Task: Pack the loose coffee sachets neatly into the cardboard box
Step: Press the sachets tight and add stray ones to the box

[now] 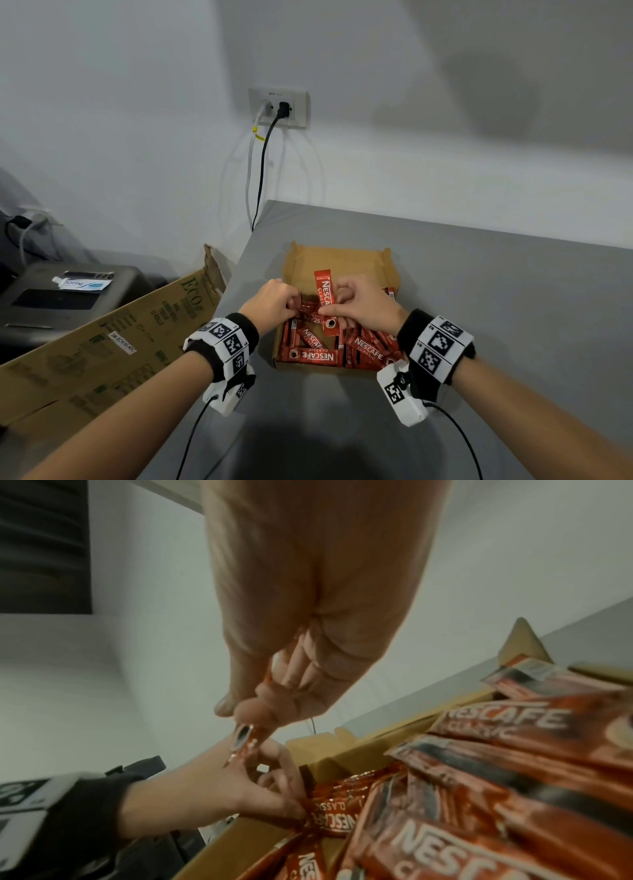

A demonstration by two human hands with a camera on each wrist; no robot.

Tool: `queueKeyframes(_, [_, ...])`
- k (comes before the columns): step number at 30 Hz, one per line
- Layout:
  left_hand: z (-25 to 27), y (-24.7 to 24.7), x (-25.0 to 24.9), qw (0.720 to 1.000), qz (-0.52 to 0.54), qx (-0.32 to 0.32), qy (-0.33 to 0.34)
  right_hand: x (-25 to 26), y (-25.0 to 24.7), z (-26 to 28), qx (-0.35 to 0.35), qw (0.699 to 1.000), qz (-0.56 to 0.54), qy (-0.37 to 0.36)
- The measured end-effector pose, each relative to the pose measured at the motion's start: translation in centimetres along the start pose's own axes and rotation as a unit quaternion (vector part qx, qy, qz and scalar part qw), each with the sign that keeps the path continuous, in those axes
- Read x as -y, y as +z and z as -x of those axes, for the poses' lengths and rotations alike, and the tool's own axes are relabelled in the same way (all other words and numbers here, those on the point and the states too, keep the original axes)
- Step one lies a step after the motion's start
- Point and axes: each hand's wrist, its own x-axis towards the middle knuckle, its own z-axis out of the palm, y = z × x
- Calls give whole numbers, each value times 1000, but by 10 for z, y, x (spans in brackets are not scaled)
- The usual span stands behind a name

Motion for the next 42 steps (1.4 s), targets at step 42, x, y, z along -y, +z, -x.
queueKeyframes(42, [0,-13,0,999,-31,45,7,16,69,-33,34,877,477,44])
